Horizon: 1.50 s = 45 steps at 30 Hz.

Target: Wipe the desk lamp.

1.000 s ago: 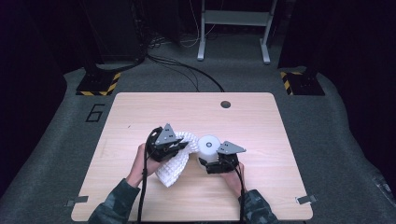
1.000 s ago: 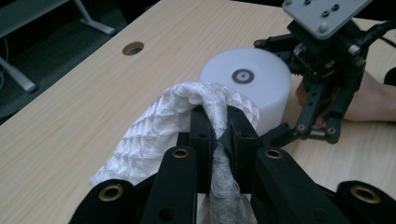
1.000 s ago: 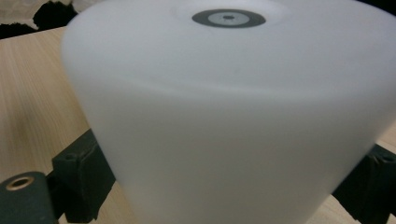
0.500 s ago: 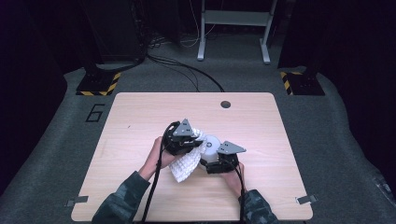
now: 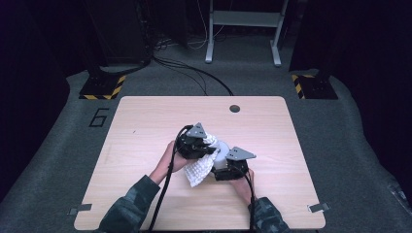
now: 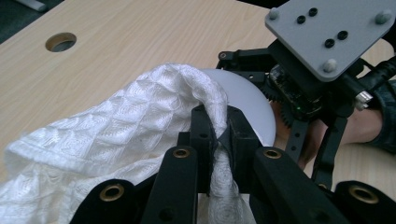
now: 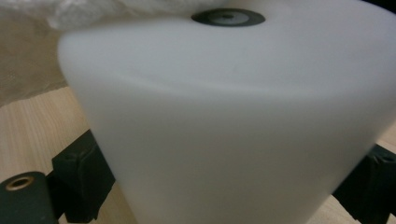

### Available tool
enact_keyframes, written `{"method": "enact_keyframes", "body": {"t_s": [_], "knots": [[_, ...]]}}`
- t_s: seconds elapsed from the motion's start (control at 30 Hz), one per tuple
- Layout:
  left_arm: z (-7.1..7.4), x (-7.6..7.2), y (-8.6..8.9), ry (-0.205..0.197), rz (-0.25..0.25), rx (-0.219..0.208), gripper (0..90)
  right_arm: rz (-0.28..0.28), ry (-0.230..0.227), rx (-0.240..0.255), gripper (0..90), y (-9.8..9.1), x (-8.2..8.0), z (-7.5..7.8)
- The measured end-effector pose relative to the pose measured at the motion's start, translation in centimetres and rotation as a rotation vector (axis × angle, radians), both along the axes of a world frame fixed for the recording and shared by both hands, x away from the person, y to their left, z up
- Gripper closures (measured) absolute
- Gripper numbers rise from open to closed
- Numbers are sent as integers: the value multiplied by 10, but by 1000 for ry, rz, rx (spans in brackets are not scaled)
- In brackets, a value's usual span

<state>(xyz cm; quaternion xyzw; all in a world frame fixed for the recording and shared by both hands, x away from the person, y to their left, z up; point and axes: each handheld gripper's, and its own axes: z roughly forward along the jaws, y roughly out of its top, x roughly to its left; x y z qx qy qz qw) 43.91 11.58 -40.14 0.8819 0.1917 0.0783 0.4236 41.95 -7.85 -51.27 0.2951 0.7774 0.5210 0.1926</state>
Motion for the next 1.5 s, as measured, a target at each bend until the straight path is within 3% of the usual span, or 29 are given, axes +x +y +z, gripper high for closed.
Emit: {"method": "enact_keyframes", "body": {"t_s": [0.37, 0.67, 1.1, 1.5], "knots": [[-1, 3, -22, 10, -57, 2, 836, 8, -8, -1, 80, 0, 1, 0], [-2, 10, -29, -9, -32, -2, 838, 7, -9, -3, 81, 0, 1, 0], [-3, 16, -23, -9, 11, -9, 840, 4, -12, -4, 81, 0, 1, 0], [-3, 15, -6, -15, 47, -15, 840, 5, -12, -6, 81, 0, 1, 0]]}}
